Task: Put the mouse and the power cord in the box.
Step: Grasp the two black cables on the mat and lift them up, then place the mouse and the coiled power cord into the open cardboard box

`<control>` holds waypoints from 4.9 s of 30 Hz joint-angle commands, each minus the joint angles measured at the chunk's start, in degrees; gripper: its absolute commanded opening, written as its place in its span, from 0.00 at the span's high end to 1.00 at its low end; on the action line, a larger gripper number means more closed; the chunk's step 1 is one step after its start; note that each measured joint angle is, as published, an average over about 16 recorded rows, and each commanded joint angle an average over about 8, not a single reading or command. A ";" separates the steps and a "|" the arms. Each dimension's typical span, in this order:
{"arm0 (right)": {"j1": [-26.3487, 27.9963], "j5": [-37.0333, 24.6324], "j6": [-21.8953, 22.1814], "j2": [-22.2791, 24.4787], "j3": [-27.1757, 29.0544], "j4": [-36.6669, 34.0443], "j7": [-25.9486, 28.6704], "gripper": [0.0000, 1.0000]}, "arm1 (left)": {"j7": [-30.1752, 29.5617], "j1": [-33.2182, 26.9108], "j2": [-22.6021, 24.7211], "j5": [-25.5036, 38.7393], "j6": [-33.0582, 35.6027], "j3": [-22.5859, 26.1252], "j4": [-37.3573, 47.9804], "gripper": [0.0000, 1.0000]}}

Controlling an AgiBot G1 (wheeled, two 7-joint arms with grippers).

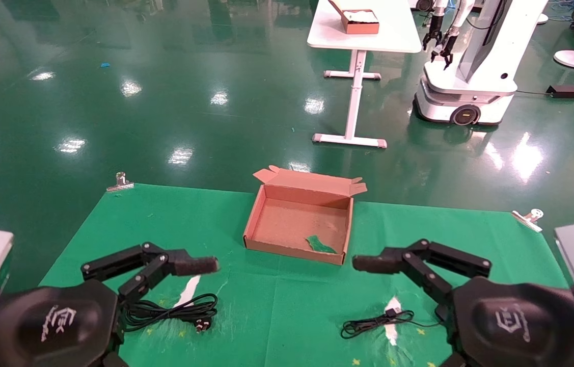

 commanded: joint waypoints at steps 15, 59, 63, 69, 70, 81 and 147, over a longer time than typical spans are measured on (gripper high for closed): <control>5.64 -14.14 -4.09 2.10 -7.90 -10.19 -11.33 0.00 | 8.07 -11.13 2.51 23.01 3.80 11.26 9.79 0.00; 33.78 -52.78 8.94 -27.62 -26.77 -66.62 -55.32 0.00 | 43.21 -35.87 30.93 58.18 -20.86 30.56 68.86 0.00; 33.68 -52.71 11.00 -28.79 -26.67 -68.29 -56.49 0.00 | 43.79 -35.96 31.40 57.81 -21.46 30.30 70.09 0.00; 33.60 -52.21 13.28 -30.62 -26.31 -70.00 -57.71 0.00 | 44.88 -36.21 31.78 57.52 -21.73 30.09 71.21 0.00; 33.58 -52.07 13.52 -30.94 -26.21 -70.20 -57.84 0.00 | 45.05 -36.23 31.82 57.48 -21.78 30.06 71.35 0.00; 33.33 -50.86 16.69 -33.84 -25.35 -71.93 -58.64 0.00 | 46.33 -35.63 32.31 57.35 -23.12 29.96 72.74 0.00; 33.10 -49.60 18.79 -34.22 -24.46 -72.84 -59.32 1.00 | 46.90 -36.38 30.88 55.75 -21.51 28.89 73.56 1.00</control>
